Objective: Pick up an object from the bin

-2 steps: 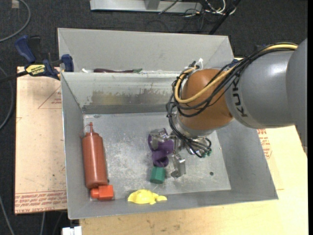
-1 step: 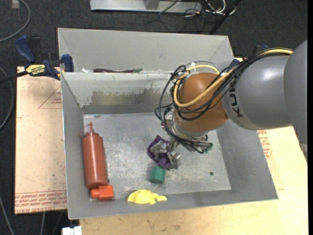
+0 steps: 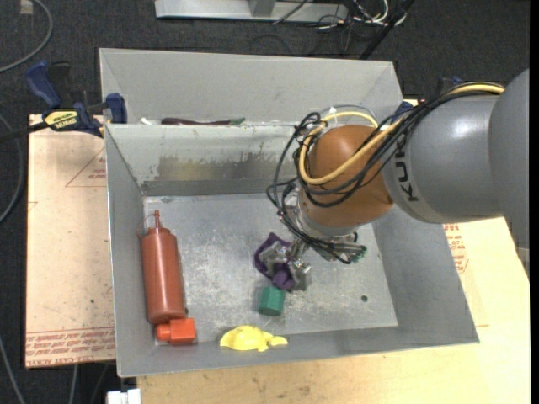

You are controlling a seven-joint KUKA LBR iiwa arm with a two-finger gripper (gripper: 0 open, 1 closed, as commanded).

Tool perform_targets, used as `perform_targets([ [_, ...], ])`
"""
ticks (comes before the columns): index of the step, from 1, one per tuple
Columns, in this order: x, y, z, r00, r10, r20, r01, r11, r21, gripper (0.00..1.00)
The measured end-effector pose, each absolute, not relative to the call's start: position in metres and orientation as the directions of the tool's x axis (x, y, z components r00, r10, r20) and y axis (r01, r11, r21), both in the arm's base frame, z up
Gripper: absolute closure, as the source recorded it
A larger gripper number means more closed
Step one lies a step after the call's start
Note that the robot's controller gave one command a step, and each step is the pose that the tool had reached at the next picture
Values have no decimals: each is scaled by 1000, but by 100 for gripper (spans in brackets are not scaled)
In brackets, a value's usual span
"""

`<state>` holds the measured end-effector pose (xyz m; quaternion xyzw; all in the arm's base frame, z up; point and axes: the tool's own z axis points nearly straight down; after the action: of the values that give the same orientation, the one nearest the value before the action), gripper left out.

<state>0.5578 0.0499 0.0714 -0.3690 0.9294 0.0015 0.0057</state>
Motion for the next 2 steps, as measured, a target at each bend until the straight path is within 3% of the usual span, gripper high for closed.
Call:
perform_targets([
  [2, 555, 50, 86, -728, -686, -7, -686, 728, 3, 100],
])
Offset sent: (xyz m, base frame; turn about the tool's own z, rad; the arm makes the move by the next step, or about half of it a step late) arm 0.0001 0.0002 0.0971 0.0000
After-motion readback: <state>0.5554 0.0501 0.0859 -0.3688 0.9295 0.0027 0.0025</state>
